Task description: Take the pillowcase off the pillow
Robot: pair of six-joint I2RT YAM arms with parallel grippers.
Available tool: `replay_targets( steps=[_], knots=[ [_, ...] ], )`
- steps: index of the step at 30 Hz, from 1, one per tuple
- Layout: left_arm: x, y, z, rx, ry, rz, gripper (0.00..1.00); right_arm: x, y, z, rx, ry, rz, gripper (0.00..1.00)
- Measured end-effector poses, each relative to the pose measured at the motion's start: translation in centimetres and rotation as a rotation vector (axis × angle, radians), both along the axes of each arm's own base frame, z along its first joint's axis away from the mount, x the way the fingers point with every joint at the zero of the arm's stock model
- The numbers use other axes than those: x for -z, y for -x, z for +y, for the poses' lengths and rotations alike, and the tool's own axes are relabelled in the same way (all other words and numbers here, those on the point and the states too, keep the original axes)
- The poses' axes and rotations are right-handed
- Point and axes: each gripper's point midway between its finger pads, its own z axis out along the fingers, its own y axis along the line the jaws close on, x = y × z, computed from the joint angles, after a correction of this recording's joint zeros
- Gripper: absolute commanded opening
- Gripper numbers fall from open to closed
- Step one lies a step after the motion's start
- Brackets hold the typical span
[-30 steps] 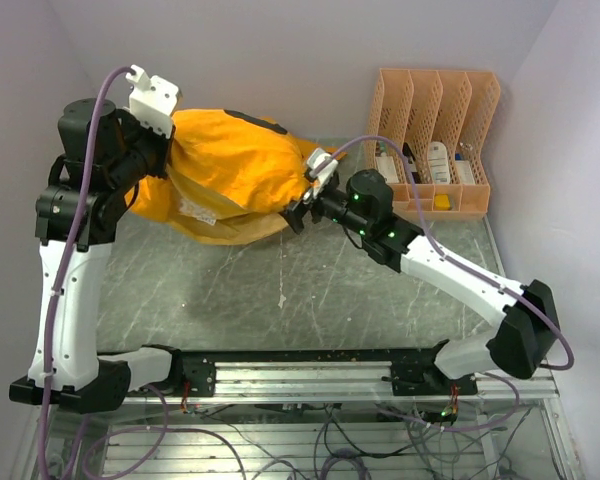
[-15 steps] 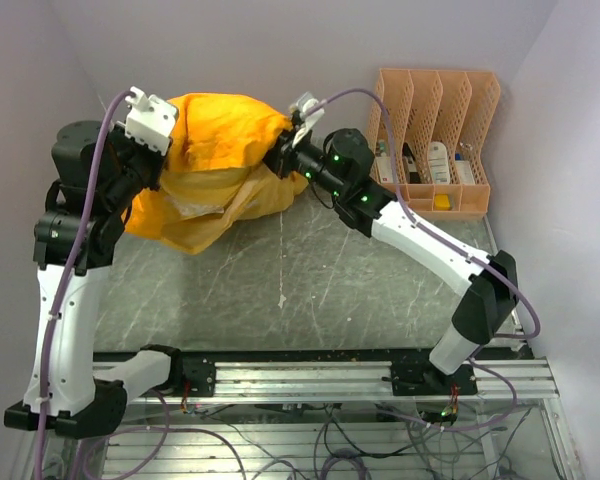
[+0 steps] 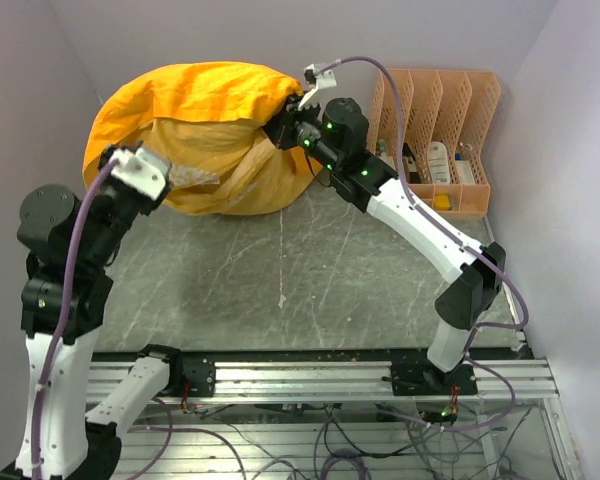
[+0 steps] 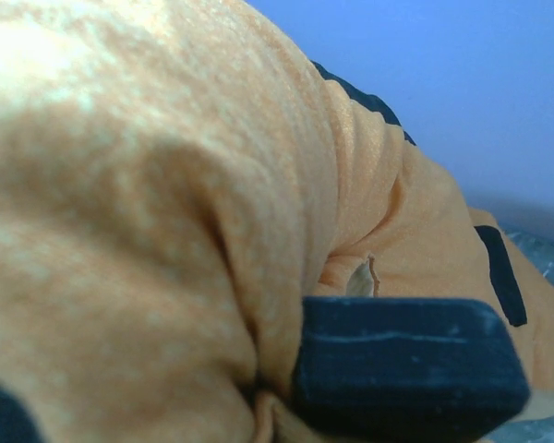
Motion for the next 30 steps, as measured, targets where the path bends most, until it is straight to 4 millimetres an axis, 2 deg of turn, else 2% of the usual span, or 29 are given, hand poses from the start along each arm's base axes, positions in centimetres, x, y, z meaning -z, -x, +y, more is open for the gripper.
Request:
replay_targets(
  steps=[4,7,9,12,16,19,21,24,28,30],
  knots=[
    [1.3,1.8,-1.0,0.08,-0.059,-0.051,0.59,-0.2,-0.5,0.3,0.01,-0.019,0.035,0.0],
    [3.8,2.2,-1.7,0.135,-0.157,-0.039,0.57,-0.4,-0.4,0.7,-0.008,-0.032,0.05,0.0],
    [5.8,1.5,-1.8,0.144,-0.219,-0.006,0.59,-0.3,-0.1,1.0,-0.027,-0.038,0.064,0.0],
    [10.1,-0.6,-1.7,0.142,-0.314,0.081,0.61,-0.4,0.3,1.3,-0.056,-0.051,0.079,0.0],
    [14.7,-3.1,-1.0,0.11,-0.397,0.171,0.62,-0.4,0.9,1.8,-0.094,-0.07,0.101,0.0],
    [16.8,-4.0,-0.5,0.09,-0.449,0.189,0.65,-0.5,1.3,2.0,-0.115,-0.082,0.115,0.0],
    [17.4,-4.3,-0.1,0.074,-0.488,0.169,0.65,-0.5,1.4,2.1,-0.126,-0.086,0.121,0.0],
    [17.6,-4.9,0.5,0.034,-0.533,0.112,0.59,-0.5,1.7,2.3,-0.144,-0.09,0.129,0.0],
    [17.1,-6.5,1.7,-0.08,-0.574,-0.012,0.47,-0.5,2.1,2.5,-0.167,-0.095,0.137,0.0],
    [16.6,-7.1,2.4,-0.141,-0.583,-0.066,0.44,-0.4,2.3,2.6,-0.176,-0.093,0.139,0.0]
  ],
)
